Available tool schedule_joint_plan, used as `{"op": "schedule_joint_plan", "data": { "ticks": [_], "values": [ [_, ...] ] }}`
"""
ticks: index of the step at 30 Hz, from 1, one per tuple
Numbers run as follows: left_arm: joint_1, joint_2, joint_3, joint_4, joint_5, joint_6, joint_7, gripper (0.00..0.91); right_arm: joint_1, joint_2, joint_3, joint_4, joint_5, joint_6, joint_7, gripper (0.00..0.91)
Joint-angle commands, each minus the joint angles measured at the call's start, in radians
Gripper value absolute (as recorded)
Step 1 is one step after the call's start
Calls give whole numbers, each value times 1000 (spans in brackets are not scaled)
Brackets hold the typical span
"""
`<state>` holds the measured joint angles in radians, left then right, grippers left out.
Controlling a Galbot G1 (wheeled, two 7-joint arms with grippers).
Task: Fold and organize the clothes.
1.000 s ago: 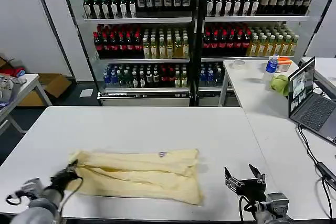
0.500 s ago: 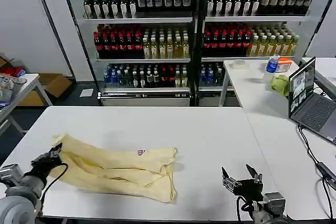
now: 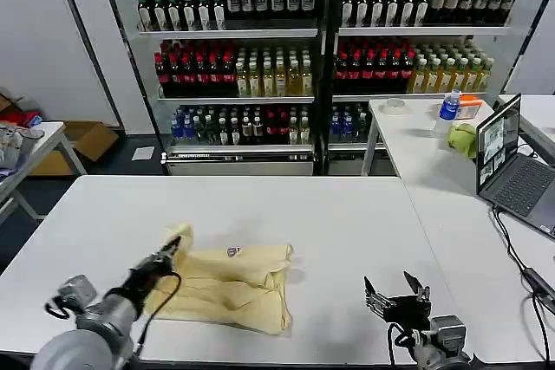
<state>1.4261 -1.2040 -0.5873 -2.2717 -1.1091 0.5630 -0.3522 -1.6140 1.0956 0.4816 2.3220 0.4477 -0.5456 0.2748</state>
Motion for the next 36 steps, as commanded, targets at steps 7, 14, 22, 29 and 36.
{"op": "schedule_joint_plan", "data": {
  "ticks": [7, 14, 22, 29, 36],
  "values": [
    [-99, -159, 272, 136, 5, -11, -54, 10, 7, -7, -2, -8, 2, 1, -2, 907],
    [-118, -171, 308, 193, 17, -17, -62, 10, 5, -6, -1, -4, 1, 1, -2, 907],
    [-123, -182, 318, 217, 20, -14, -33, 907, -6, -5, 4, 6, -3, 0, -2, 907],
    [-97, -219, 278, 166, -26, -47, -25, 907, -13, -1, 5, 16, -8, 1, -4, 907],
    [-6, -204, 138, 63, -121, -59, -26, 907, -12, 7, -8, 16, -18, 3, -7, 907]
  ]
}}
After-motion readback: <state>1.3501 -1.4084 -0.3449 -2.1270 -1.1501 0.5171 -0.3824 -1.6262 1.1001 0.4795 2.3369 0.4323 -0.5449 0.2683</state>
